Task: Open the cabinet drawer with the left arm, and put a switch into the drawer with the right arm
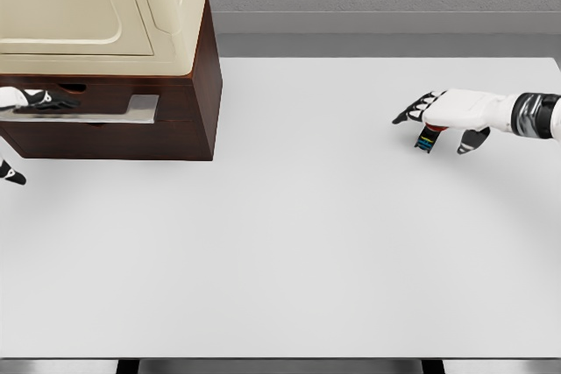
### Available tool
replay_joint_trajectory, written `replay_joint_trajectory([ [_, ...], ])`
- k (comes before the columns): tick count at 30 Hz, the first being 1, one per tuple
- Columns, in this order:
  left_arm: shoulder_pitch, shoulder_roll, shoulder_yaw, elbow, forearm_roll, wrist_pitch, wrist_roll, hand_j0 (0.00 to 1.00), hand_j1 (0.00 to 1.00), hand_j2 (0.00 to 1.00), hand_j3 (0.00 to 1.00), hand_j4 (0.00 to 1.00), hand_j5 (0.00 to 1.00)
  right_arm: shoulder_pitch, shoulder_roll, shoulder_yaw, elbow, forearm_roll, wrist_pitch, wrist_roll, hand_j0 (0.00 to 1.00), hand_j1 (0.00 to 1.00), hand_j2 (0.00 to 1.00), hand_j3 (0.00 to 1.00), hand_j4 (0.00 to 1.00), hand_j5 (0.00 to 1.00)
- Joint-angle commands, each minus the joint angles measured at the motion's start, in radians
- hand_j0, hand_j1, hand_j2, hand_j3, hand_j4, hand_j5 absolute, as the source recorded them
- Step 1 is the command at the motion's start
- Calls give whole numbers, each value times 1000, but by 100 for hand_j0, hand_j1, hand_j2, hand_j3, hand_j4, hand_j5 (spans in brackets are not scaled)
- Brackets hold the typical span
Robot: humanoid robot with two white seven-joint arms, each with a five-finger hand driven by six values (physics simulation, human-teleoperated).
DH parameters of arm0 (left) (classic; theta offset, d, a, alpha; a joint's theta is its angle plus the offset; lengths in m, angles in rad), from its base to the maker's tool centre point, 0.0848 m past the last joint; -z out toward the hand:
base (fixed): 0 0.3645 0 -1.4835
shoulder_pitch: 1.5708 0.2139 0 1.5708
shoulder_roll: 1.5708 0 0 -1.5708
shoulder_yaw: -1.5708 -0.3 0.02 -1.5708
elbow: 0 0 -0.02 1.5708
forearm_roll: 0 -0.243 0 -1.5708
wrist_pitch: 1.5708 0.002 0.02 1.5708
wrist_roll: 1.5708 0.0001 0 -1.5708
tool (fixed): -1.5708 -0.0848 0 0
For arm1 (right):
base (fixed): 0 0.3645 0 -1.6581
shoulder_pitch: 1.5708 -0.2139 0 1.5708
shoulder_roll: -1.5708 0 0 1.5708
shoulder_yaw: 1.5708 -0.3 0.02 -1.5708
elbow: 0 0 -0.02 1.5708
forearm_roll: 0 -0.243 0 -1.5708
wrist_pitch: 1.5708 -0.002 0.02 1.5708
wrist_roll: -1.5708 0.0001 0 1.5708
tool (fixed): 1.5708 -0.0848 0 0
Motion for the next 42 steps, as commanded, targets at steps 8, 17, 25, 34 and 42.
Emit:
replay_joint_trajectory([
  [8, 13, -1, -31, 0, -14, -2, 24, 100, 100, 100, 100, 100, 100, -2, 1, -2, 11, -6, 2, 0, 100, 100, 100, 100, 100, 100],
  [17, 14, 22, -85, -12, -12, -46, 75, 100, 100, 100, 100, 100, 100, -5, 3, -3, 11, -6, 2, 0, 100, 100, 100, 100, 100, 100],
  [25, 14, 70, -122, -25, -9, -102, 76, 100, 100, 100, 100, 100, 100, -5, 3, -3, 11, -6, 2, 0, 100, 100, 100, 100, 100, 100],
  [34, 13, 104, -169, -26, -8, -180, 76, 100, 100, 100, 100, 100, 100, -5, 3, -3, 9, -6, 2, 0, 100, 100, 100, 100, 100, 100],
  [42, 13, 139, -194, -54, -5, -224, 76, 100, 100, 100, 100, 100, 100, -5, 5, -2, 9, -6, 2, 0, 100, 100, 100, 100, 100, 100],
])
